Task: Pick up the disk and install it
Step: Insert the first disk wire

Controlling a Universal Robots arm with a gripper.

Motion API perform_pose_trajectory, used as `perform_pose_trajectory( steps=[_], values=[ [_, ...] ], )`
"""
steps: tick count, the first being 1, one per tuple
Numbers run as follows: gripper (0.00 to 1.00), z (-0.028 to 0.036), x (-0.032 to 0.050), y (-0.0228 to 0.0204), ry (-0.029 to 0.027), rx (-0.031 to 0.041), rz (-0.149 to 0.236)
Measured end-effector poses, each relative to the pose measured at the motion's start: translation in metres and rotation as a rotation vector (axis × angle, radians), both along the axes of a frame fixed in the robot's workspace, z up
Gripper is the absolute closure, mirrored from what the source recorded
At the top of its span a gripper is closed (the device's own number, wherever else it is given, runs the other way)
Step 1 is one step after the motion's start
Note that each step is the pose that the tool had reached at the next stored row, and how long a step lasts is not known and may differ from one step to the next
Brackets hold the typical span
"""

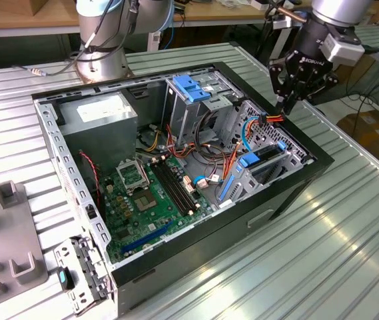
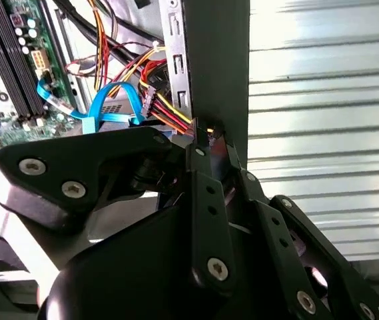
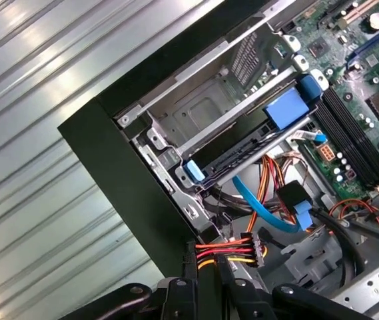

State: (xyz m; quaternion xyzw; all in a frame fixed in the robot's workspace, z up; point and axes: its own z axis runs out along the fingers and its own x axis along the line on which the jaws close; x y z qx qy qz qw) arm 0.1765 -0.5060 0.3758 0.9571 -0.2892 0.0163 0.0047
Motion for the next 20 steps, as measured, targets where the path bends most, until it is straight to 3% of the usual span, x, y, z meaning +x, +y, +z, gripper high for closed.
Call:
perform_pose_trajectory(
  steps=[4,6,8,9,12,20],
  values=[
    [0.75,-0.0017,-0.0001,-0.0058,-0.0039,-0.0003,0.03],
    [0.75,-0.0023,0.0,-0.007,-0.0148,-0.0007,0.031],
    [0.75,-0.0029,0.0,-0.0071,-0.0297,-0.0029,0.031],
    [0.75,-0.0037,-0.0001,-0.0071,-0.0334,-0.0031,0.031],
    [0.75,-0.0064,-0.0025,-0.0071,-0.0396,-0.0008,0.044],
    [0.75,-0.01,-0.003,-0.0071,-0.0492,-0.0005,0.07]
  ],
)
